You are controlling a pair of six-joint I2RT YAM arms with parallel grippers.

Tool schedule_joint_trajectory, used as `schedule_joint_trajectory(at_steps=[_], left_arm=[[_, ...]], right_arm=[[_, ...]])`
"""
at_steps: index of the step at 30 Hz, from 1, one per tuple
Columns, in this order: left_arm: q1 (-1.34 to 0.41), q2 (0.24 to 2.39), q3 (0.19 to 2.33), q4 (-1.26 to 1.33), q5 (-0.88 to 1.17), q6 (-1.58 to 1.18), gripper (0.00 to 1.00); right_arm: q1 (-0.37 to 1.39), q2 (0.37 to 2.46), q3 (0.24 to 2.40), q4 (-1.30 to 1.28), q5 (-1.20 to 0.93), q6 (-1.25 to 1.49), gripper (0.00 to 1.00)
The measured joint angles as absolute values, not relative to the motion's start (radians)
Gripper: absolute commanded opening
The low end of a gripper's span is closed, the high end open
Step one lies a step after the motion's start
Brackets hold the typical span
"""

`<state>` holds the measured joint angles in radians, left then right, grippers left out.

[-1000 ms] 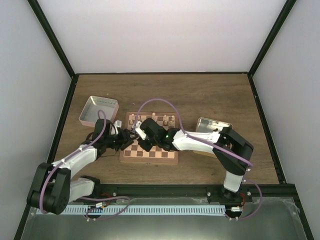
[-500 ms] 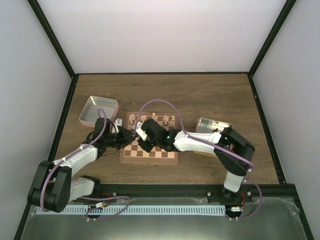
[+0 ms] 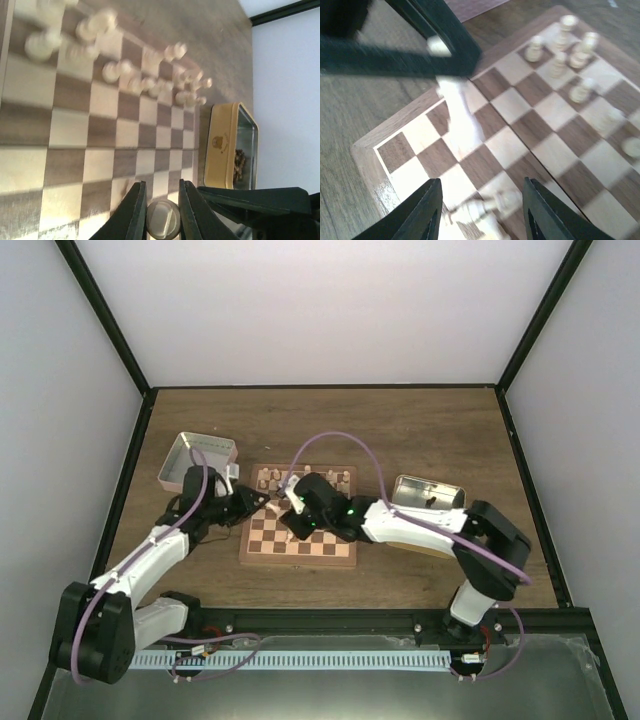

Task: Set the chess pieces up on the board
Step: Pick up the chess piece from the chessboard, then place the chess piece on the chessboard.

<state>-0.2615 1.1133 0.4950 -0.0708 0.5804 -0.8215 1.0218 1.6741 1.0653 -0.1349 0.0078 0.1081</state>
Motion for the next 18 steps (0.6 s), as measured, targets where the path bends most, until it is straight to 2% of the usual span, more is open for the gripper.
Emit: schedule_joint_trajectory(at_steps=[7,12,18], left_arm=[[-0.290,1.113,0.670,-0.163,0.447,-0.678,0.06],[-0.394,1.218,0.872,-0.219,0.234,-0.585,0.06],[-0.527,1.367,0.995,-0.220,-0.023,-0.491,0.06]], right_arm=[[0.904,1.478,0.965,-0.133,0.010,0.295,0.49],[0.838,1.336,0.873,-0.101,0.075,0.427,0.49],[0.839,1.261,0.830,-0.076,0.162,0.541,0.50]])
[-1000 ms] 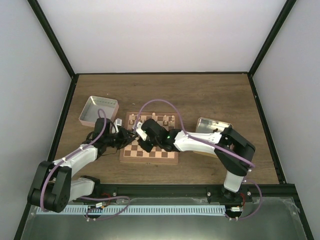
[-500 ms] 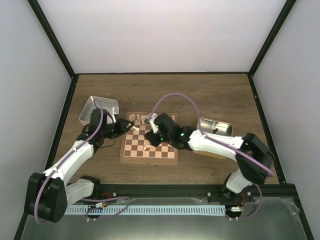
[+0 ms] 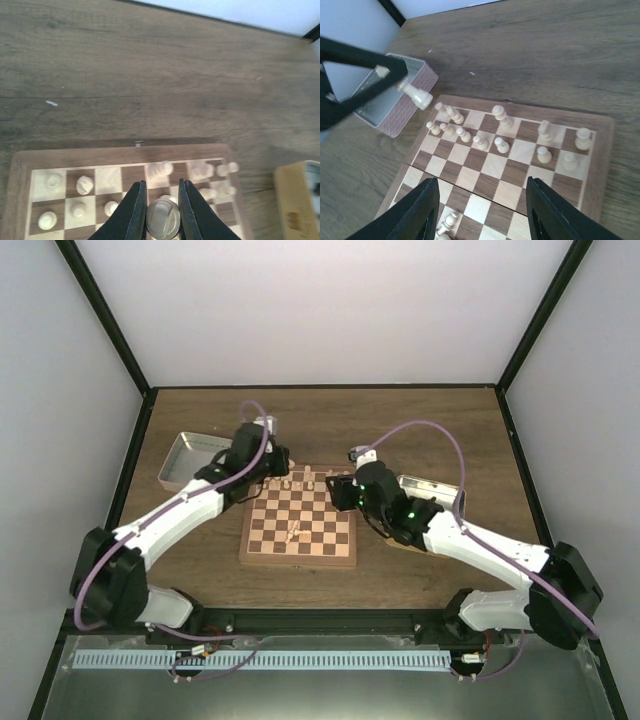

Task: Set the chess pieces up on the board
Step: Place the chess piece on the chessboard.

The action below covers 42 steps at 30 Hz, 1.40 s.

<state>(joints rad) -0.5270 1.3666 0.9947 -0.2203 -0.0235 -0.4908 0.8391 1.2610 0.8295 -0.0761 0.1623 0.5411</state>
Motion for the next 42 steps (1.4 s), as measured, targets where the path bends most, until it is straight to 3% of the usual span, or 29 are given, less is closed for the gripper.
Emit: schedule_joint_trajectory(at_steps=[13,32,42], left_arm=[[-0.622,1.613,1.013,-0.133,-0.309,-0.344,0.06],[-0.622,1.781,0.936,0.154,-0.302,-0.255,0.07],[-0.622,1.801,0.936,0.199,-0.305,-0.238,0.13]], right_arm=[[0.826,1.147,0.732,-0.086,0.273,0.677,0.53],[0.826,1.151,0.732,-0.099,0.274,0.693,0.54],[0.824,1.151,0.732,-0.105,0.274,0.698,0.54]])
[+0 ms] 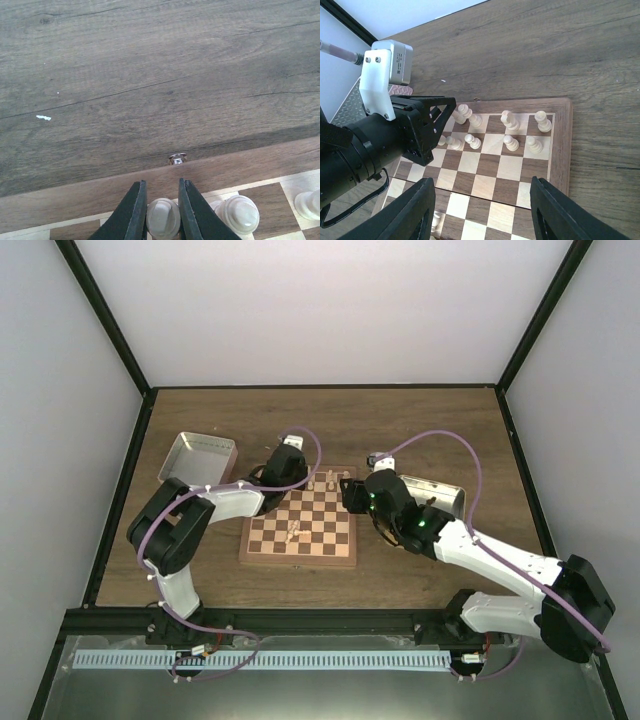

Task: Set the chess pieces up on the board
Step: Place the chess piece on the chessboard.

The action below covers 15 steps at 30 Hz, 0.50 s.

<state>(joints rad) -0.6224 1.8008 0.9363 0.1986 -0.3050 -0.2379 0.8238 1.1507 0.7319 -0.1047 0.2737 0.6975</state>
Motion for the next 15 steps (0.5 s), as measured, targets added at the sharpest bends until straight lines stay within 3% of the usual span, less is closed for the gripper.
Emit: schedule_joint_trajectory(at_steps=[15], left_arm=[[-0.622,1.793,0.934,0.186,-0.302,-0.204,0.09]], right_arm=[[0.821,1.166,0.732,-0.105,0.273,0.699,0.54]])
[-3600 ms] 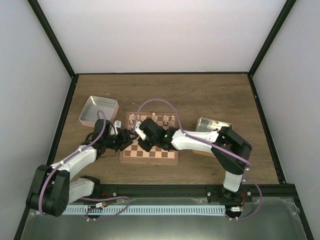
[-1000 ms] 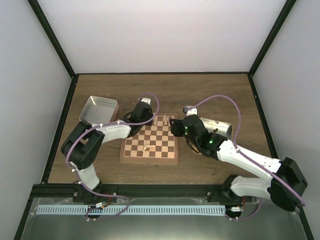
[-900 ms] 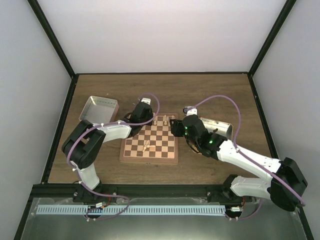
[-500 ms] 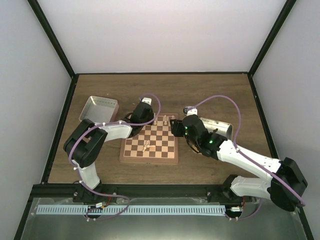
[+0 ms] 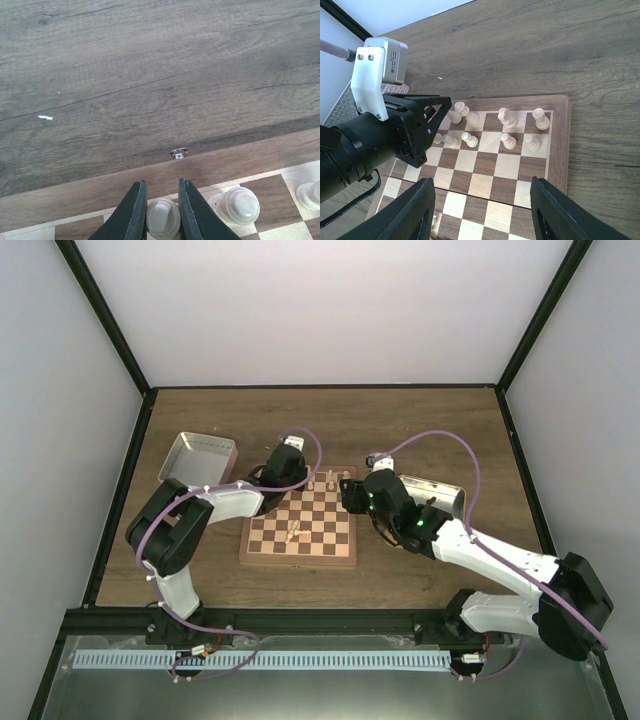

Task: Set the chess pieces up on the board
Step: Place the chess piece on the chessboard.

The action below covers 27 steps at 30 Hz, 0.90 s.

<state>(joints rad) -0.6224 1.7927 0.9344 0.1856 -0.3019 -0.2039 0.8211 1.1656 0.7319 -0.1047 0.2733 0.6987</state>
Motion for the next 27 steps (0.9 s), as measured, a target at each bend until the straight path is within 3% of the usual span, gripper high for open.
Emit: schedule_joint_trajectory(at_steps=[12,17,27], left_arm=[[-0.623,1.786,0.935,0.169,-0.284,-0.202,0.22],[-0.623,1.786,0.935,0.149,-0.283,-0.205,0.32],[-0.622,1.713,0.943,0.093,-0.271,-0.218,0.35]], right_arm=[[0.821,1.167,0.732,-0.104,0.273,0.701,0.54],[0.821,1.167,0.732,-0.104,0.273,0.701,0.54],[0.821,1.167,0.732,-0.104,0.272,0.701,0.54]])
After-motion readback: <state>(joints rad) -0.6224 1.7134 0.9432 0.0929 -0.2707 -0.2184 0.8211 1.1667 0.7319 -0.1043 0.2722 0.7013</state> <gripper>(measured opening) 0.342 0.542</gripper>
